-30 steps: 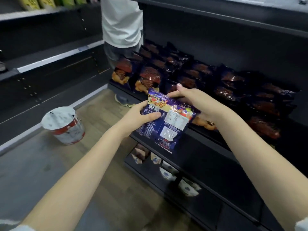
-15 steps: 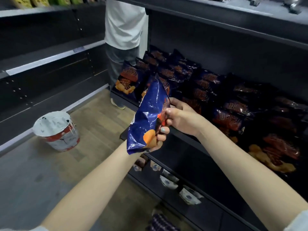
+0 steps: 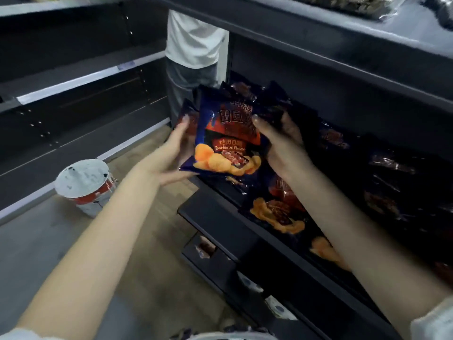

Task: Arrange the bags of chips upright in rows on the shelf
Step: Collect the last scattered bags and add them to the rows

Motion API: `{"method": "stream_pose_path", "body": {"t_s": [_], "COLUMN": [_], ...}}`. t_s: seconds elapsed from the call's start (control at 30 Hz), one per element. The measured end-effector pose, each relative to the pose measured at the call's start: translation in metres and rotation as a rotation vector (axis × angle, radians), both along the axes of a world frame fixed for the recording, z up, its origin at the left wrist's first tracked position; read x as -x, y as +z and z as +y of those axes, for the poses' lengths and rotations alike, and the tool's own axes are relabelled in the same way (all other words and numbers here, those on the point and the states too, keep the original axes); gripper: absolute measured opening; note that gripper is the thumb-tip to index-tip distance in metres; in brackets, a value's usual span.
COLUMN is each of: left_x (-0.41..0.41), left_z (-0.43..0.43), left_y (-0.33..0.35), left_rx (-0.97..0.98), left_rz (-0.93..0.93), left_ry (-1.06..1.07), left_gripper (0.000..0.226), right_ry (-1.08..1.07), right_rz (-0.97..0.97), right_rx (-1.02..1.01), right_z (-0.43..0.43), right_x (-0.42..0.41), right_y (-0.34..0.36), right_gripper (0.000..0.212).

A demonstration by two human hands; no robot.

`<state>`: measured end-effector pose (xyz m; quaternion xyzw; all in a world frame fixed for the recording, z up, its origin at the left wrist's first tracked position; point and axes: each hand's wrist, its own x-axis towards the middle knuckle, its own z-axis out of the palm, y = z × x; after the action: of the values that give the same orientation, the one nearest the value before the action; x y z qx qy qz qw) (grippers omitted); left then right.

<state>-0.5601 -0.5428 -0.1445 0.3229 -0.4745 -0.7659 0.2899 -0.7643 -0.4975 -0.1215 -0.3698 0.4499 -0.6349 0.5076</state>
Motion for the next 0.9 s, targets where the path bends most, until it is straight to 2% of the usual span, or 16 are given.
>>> {"method": "stream_pose_path", "body": {"t_s": [0.07,0.13,0.2,0.3,0.37,0.43,0.53,0.6,0.67,0.7,0.8,0.9], "left_x": [-0.007,-0.007,0.005,0.017,0.019,0.021,0.018,0.011,0.005,0.003,-0.001,-0.008], "left_z": [-0.013,-0.026,-0.036,-0.053,-0.073,-0.089,-0.111,-0.12,-0.125,-0.126,-0.115,-0.095], "left_y": [0.015,0.014,0.009,0.012,0.009,0.007,0.007,0.007,0.007,0.006,-0.001,-0.017], "left_rx": [0.107,0.165,0.27,0.386,0.384,0.401,0.495,0.533,0.573,0.615,0.794,0.867], "left_rz": [0.049,0.015,-0.046,-0.136,-0.151,-0.171,-0.219,-0.215,-0.225,-0.241,-0.317,-0.327], "left_ry": [-0.088,-0.097,-0.093,-0.094,-0.129,-0.176,-0.291,-0.409,-0.466,-0.483,-0.47,-0.39], "left_gripper": [0.094,0.1,0.083,0.054,0.047,0.044,0.043,0.039,0.047,0.052,0.055,0.064], "right_ry": [-0.123,-0.206,-0.259,-0.271,-0.228,-0.181,-0.261,-0.392,-0.53,-0.604,-0.814,-0.911], "right_rz": [0.102,0.197,0.265,0.324,0.353,0.434,0.48,0.482,0.507,0.529,0.58,0.62], "right_rx": [0.039,0.051,0.032,0.017,0.005,-0.041,-0.111,-0.154,-0.19,-0.201,-0.252,-0.319], "right_z": [-0.012,-0.022,-0.027,-0.034,-0.038,-0.038,-0.033,-0.029,-0.024,-0.02,-0.006,0.005], "right_x": [0.005,0.003,-0.003,-0.009,-0.008,-0.008,-0.021,-0.035,-0.052,-0.06,-0.084,-0.102], "right_y": [0.0,0.001,-0.002,-0.004,-0.004,-0.004,-0.009,-0.014,-0.017,-0.02,-0.035,-0.048], "right_gripper": [0.045,0.053,0.06,0.046,0.047,0.062,0.073,0.057,0.033,0.033,0.047,0.076]}}
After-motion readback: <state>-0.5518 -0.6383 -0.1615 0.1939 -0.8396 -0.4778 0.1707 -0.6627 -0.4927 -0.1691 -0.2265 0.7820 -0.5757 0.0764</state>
